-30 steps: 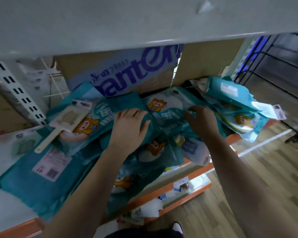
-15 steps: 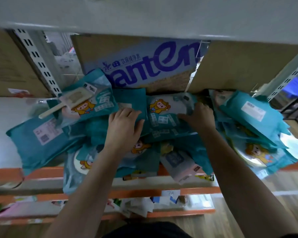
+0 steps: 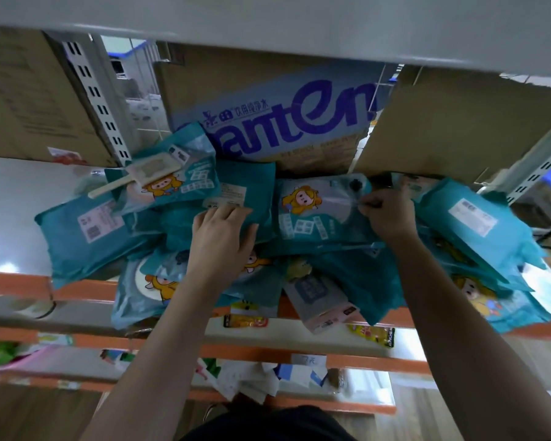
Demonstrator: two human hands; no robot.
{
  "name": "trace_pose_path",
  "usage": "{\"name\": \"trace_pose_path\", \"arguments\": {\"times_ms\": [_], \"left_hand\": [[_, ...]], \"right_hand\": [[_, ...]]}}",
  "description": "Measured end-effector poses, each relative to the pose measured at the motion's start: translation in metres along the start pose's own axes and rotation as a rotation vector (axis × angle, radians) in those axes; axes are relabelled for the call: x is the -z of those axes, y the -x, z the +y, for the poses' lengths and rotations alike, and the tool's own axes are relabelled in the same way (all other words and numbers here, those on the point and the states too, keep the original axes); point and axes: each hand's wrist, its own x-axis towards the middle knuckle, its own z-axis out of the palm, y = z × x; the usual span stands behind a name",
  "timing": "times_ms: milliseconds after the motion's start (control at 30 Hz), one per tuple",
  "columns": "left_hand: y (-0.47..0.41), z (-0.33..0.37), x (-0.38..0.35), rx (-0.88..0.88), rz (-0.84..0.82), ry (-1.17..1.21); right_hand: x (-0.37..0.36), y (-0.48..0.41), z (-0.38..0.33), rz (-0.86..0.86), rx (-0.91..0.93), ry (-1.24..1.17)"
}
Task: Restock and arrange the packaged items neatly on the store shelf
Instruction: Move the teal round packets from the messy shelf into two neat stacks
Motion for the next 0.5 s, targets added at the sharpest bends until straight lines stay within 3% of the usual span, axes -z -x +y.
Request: {"name": "trace_pose_path", "arguments": {"times_ms": [300,500], "left_hand": [[-0.006,0.012,-0.009,-0.043,-0.009,0.02],[-0.009,0.009,-0.014,-0.067,0.01,0.025]], "right_hand": [[0.031,-0.018,0.001,-0.272,0.199,0.173],[0.009,-0.009,0.002,-0.082,0.229,0.227]]}}
